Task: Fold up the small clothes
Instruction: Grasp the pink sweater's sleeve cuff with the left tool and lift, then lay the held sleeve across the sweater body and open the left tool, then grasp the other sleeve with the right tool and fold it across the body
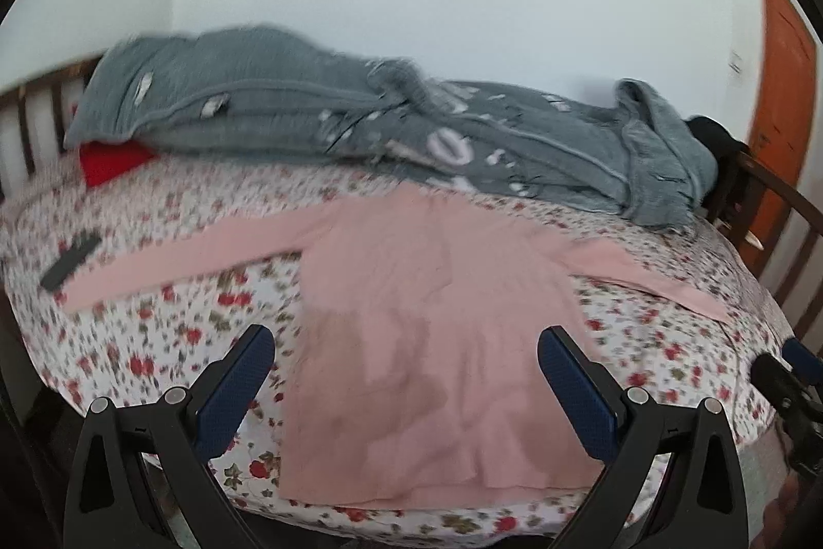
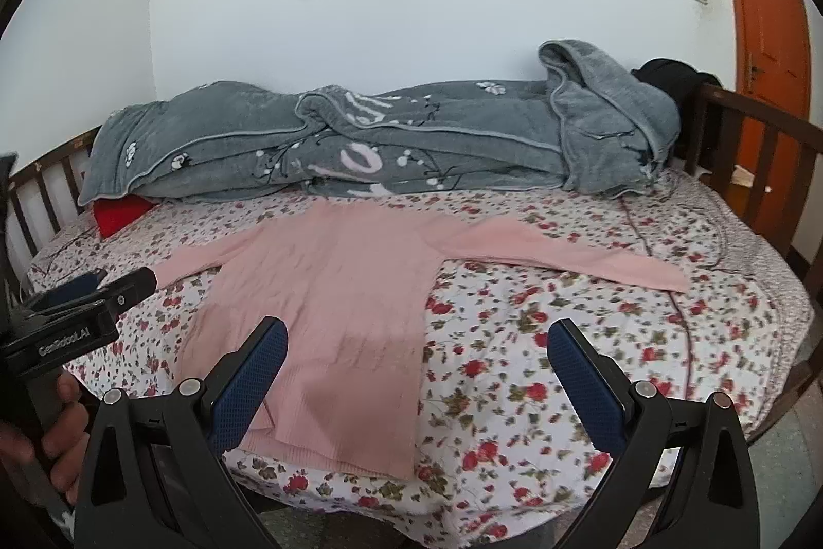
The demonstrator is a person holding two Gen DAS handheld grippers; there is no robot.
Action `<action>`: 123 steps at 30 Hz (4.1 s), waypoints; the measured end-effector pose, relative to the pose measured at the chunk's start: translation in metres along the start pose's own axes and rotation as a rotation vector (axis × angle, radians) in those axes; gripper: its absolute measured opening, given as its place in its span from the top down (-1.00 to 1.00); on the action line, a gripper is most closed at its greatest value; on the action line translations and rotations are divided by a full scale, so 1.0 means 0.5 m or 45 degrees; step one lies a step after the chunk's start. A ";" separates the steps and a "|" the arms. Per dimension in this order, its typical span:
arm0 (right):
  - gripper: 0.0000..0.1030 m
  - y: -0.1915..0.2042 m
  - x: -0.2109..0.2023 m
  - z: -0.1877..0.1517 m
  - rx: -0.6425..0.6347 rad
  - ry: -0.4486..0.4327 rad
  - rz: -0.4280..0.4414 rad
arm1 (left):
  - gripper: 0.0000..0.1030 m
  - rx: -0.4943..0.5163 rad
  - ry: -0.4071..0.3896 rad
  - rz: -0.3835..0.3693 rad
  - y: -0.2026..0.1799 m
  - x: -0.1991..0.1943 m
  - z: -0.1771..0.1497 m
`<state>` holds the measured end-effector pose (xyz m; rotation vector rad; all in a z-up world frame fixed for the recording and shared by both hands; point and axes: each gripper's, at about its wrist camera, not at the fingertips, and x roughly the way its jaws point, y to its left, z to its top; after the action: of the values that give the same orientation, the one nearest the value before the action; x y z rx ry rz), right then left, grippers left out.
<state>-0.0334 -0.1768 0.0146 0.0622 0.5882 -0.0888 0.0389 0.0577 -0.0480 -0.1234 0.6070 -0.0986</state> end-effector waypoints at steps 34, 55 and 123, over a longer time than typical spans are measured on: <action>-0.61 0.095 0.400 -0.090 0.117 0.502 0.270 | -0.29 -1.025 -0.024 0.013 0.762 0.302 -0.045; -0.61 -0.021 0.388 -0.038 0.150 0.363 0.269 | 0.84 -0.439 -0.148 0.342 0.504 0.228 0.269; 0.88 -0.448 0.366 0.258 0.372 -0.044 -0.441 | -0.67 0.107 0.126 -0.375 -0.206 0.481 0.141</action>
<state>0.1666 -0.4225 0.0125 0.2417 0.5433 -0.5113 0.2698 -0.0690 -0.1109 -0.1263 0.6797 -0.4168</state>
